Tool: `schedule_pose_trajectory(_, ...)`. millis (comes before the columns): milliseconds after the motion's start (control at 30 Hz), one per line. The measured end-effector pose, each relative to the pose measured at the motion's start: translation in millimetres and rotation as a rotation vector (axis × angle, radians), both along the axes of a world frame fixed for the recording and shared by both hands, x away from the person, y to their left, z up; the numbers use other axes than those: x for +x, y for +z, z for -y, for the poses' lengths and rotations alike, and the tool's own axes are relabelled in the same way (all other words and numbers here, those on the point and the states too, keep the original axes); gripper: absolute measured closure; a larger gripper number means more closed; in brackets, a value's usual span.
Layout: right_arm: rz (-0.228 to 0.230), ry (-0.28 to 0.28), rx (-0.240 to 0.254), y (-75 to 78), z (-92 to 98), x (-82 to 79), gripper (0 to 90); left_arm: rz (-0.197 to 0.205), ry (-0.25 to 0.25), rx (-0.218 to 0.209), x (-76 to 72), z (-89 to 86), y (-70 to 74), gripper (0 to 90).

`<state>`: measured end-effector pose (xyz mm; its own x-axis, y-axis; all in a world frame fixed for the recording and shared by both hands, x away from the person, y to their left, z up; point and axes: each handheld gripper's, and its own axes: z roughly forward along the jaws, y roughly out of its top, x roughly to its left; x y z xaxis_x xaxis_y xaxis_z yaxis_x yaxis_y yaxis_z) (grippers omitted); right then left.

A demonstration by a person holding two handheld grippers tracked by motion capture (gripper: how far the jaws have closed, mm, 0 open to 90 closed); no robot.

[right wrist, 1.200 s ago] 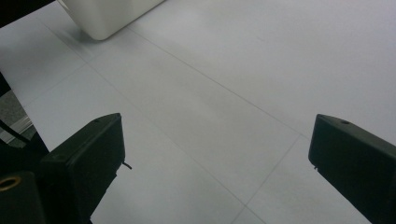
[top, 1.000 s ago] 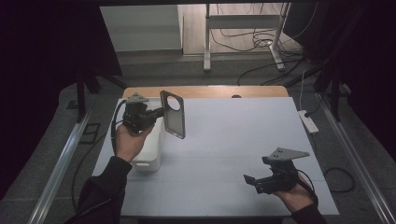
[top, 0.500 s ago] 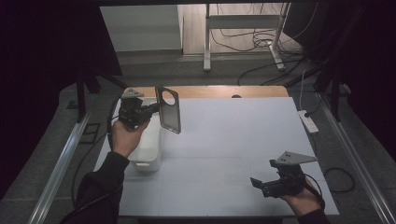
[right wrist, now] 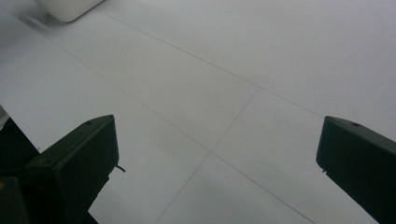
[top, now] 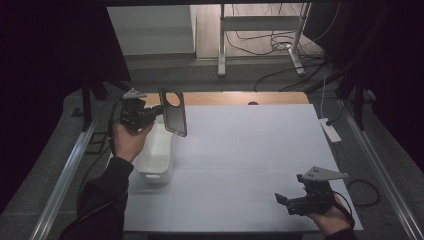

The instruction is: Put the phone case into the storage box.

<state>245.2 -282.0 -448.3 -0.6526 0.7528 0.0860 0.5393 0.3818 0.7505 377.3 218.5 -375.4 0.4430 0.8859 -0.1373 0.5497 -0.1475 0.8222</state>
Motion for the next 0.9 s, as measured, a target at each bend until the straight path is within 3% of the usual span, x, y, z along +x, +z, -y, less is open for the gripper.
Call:
schedule_pose_trajectory(500, 0.009, -0.038, 0.008, -1.1, 13.3, -10.1, 0.0, 0.003, 0.052, -0.013, 10.9, -15.7, 3.3, 88.8)
schedule_pose_trajectory(900, 0.020, -0.071, 0.016, -1.8, 24.4, -19.6, 0.0, 0.001, 0.090, 0.004, 22.8, -23.1, -0.2, 88.8)
